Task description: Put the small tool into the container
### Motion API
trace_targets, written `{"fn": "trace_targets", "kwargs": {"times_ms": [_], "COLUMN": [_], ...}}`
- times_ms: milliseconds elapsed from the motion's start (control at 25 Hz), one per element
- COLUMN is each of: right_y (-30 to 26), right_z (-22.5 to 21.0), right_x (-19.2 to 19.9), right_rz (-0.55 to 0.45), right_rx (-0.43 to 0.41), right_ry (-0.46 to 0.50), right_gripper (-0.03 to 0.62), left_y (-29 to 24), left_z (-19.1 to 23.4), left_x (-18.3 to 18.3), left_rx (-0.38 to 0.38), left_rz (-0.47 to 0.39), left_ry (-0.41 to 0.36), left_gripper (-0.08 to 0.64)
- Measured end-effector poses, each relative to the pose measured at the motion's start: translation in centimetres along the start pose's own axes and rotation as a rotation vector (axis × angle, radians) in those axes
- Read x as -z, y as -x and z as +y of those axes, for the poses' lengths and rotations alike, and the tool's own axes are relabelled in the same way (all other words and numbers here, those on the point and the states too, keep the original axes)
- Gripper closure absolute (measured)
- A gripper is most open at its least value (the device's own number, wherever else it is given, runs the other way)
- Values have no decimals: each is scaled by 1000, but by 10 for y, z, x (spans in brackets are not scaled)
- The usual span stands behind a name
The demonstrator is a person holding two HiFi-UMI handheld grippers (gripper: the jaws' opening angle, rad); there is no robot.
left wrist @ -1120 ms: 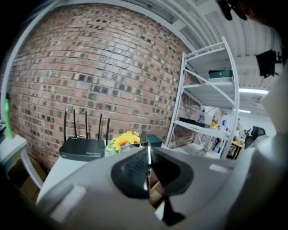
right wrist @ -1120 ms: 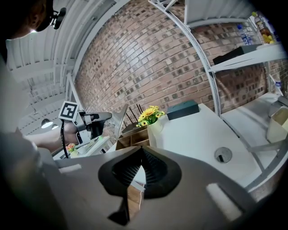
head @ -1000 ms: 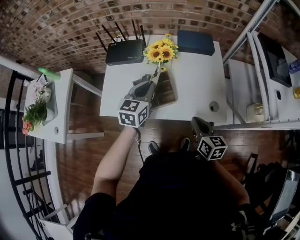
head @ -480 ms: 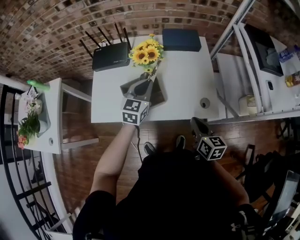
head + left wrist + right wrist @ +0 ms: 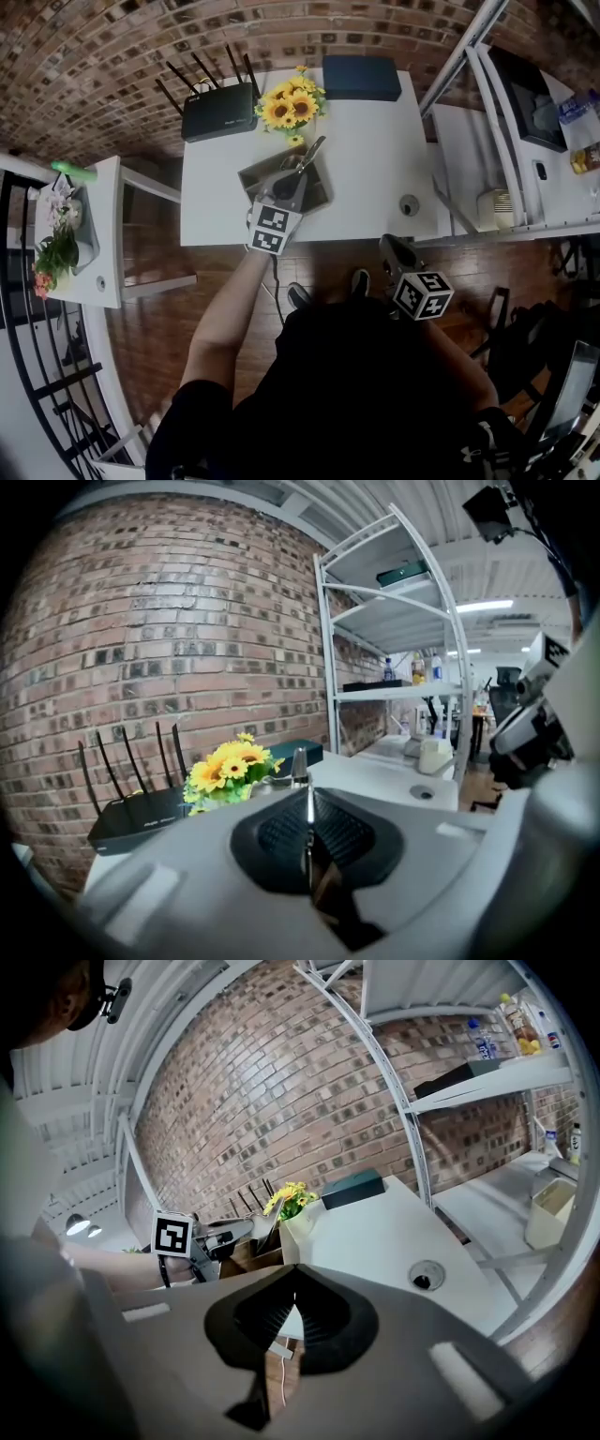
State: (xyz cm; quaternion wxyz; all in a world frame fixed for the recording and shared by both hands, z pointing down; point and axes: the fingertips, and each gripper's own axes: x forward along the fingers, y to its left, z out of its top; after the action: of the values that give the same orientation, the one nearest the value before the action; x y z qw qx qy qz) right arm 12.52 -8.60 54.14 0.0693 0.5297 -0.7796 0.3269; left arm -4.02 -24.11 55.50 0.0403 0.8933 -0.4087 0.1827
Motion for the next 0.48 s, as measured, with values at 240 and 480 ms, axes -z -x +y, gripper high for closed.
{"fn": "trace_targets", "kwargs": {"times_ms": [240, 480], "right_y": [-6, -7], "right_z": [7, 6], "right_x": [3, 3], "right_rz": [15, 19], "right_rx": [-21, -21], "right_ry": [0, -11], "right_gripper": [581, 581], "left_y": [2, 4], "left_z": [-3, 0], "left_x": [7, 12], "left_rx": [7, 2], "left_rz": [28, 48], "left_ry": [-6, 10], "left_gripper": [551, 551]}}
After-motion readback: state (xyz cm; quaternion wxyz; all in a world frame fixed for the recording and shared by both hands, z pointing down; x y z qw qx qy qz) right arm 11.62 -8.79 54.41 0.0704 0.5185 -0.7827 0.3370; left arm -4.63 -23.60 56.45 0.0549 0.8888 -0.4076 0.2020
